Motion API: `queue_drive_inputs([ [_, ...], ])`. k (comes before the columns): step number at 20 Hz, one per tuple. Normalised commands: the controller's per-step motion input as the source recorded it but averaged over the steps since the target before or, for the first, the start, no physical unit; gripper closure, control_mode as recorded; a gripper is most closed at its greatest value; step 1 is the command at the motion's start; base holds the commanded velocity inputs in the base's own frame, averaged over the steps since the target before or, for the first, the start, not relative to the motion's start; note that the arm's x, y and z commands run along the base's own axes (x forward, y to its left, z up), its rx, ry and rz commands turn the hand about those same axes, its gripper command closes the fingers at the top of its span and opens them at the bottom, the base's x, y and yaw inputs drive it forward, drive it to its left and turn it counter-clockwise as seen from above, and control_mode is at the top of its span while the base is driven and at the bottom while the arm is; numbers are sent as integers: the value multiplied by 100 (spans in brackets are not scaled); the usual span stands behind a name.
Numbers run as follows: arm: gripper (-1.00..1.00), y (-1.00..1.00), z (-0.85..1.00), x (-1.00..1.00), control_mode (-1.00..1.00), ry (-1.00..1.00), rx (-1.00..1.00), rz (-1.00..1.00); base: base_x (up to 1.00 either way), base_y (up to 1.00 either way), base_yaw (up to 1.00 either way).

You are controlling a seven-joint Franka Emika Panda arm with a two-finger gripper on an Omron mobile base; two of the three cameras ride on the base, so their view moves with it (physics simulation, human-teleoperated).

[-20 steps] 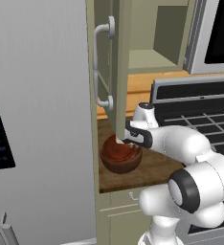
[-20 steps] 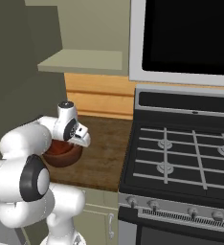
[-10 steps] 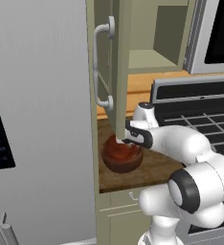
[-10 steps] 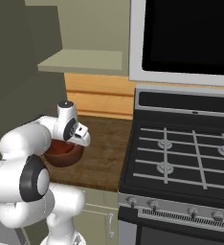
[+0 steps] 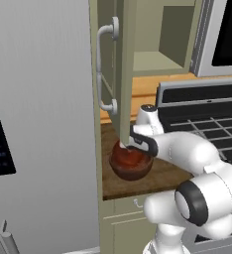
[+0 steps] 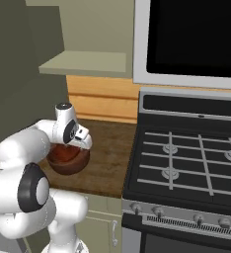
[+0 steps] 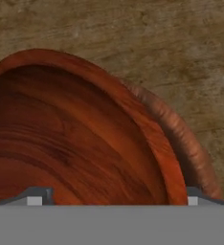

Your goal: Pick up the bowls on the counter and stack them on top of one another in the open cabinet. Place the smaller bowl on top of the larger bowl.

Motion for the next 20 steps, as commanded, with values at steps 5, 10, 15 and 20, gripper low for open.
queue_drive_inputs([
  [5, -100, 1, -3, -2, -100, -17, 0, 0, 0, 0, 0],
  [10, -100, -15, -2, 0, -100, -5, 0, 0, 0, 0, 0],
  [15, -100, -23, 14, -4, -100, 14, -1, -4, 0, 0, 0],
  [20, -100, -21, 9, 0, -100, 17, -1, -4, 0, 0, 0],
])
